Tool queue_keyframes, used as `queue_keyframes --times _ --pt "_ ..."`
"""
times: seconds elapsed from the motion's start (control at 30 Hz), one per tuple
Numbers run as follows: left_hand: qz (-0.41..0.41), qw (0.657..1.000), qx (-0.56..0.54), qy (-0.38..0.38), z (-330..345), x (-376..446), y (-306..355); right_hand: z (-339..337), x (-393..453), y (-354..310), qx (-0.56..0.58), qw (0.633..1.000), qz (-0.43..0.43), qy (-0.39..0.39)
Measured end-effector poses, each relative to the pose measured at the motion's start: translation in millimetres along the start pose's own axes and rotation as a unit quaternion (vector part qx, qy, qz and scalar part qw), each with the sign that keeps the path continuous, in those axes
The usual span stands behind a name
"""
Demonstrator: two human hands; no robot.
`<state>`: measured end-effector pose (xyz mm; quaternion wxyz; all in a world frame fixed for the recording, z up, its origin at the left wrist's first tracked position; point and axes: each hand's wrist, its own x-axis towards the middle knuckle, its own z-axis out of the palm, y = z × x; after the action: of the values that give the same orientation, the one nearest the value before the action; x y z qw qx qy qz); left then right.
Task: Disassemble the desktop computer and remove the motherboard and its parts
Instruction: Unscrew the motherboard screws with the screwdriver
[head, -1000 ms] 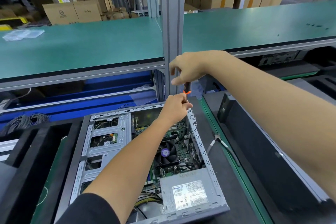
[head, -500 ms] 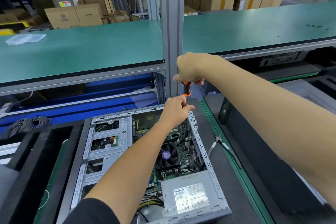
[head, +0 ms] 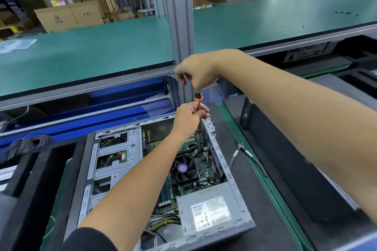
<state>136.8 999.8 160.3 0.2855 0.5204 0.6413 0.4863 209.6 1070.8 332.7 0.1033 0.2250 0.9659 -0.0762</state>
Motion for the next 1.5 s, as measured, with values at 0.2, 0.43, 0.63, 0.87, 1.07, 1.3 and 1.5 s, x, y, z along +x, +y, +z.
queue_keyframes --times 0.2,0.43,0.63,0.87,1.07,1.3,1.5 --pt "0.017 0.999 0.035 0.012 1.8 3.2 -1.3 10.7 2.9 10.0 0.037 0.995 0.003 0.090" --pt "0.022 0.997 0.072 0.027 -3.1 5.5 -3.0 7.5 4.6 5.5 -0.011 0.994 0.053 0.100" --pt "0.028 0.996 0.075 0.036 -2.5 3.2 -1.9 7.9 3.9 0.8 -0.034 0.990 0.094 0.098" --pt "0.035 0.997 0.069 0.025 -2.8 2.9 -4.0 5.1 -0.3 -1.6 -0.007 0.993 0.105 0.057" --pt "0.026 0.999 0.009 -0.045 -7.6 -0.2 -0.3 -1.2 -3.8 1.2 -0.035 0.999 0.018 0.015" --pt "0.012 0.999 0.030 -0.012 -6.7 1.2 -0.4 0.1 -2.2 3.0 0.058 0.997 0.028 0.034" --pt "0.023 0.997 0.075 0.019 -4.9 6.9 -2.5 4.6 -1.9 5.3 0.052 0.992 0.088 0.073"
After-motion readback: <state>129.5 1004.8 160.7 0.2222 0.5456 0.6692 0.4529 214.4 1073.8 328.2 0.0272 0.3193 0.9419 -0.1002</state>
